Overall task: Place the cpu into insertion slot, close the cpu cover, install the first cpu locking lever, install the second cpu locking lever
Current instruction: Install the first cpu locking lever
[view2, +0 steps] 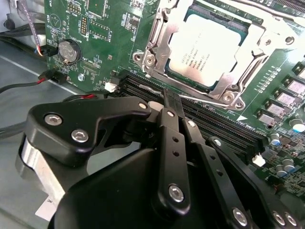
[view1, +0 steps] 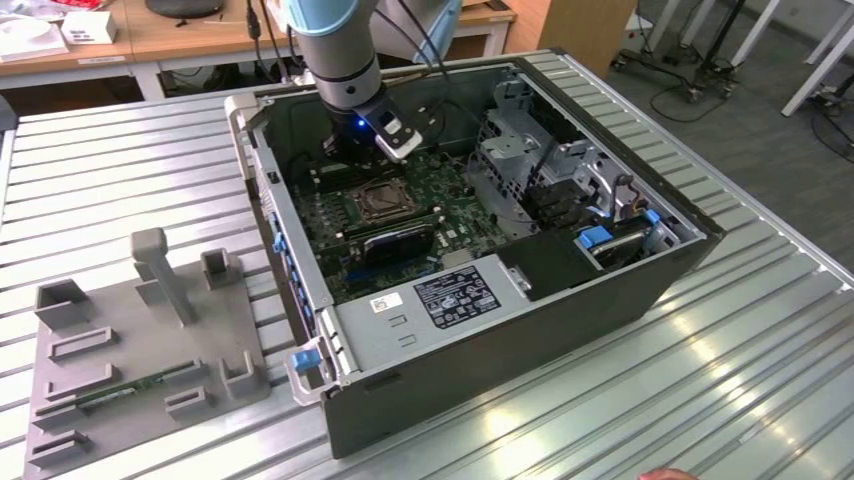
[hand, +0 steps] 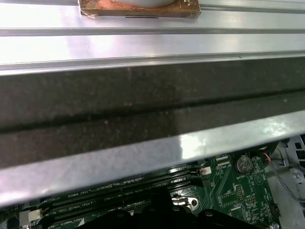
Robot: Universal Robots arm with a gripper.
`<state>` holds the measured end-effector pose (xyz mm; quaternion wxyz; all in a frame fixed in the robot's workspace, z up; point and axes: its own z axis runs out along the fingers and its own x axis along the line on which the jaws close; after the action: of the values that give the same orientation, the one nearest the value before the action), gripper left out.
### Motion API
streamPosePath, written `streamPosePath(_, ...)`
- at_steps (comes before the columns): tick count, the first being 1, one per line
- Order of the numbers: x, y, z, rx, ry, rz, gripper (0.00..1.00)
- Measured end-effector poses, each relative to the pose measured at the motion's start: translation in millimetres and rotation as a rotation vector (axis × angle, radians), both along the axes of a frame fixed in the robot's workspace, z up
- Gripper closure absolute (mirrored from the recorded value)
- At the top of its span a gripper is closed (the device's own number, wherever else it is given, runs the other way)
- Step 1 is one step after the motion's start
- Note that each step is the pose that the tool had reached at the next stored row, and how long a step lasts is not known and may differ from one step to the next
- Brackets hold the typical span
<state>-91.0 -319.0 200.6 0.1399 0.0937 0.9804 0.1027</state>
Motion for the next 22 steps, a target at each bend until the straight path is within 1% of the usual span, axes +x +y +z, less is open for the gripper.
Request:
streamPosePath(3,0.0,0.2,0.8,0.0001,-0.0002,0.000,0.89)
streamPosePath(7,0.0,1.6,2.8,0.0001,-0.0001,0.000,0.89)
streamPosePath(12,-0.1,3.5,3.8,0.0000,-0.0006,0.000,0.89)
streamPosePath(16,-0.2,3.6,3.7,0.0019,-0.0019,0.000,0.89)
streamPosePath(17,-0.3,3.5,3.6,0.0052,-0.0033,0.000,0.89)
streamPosePath(20,-0.9,3.4,2.5,0.0179,-0.0153,0.000,0.89)
streamPosePath(21,-1.0,3.2,2.3,0.0195,-0.0189,0.000,0.89)
streamPosePath(22,-1.0,3.1,2.2,0.0197,-0.0211,0.000,0.89)
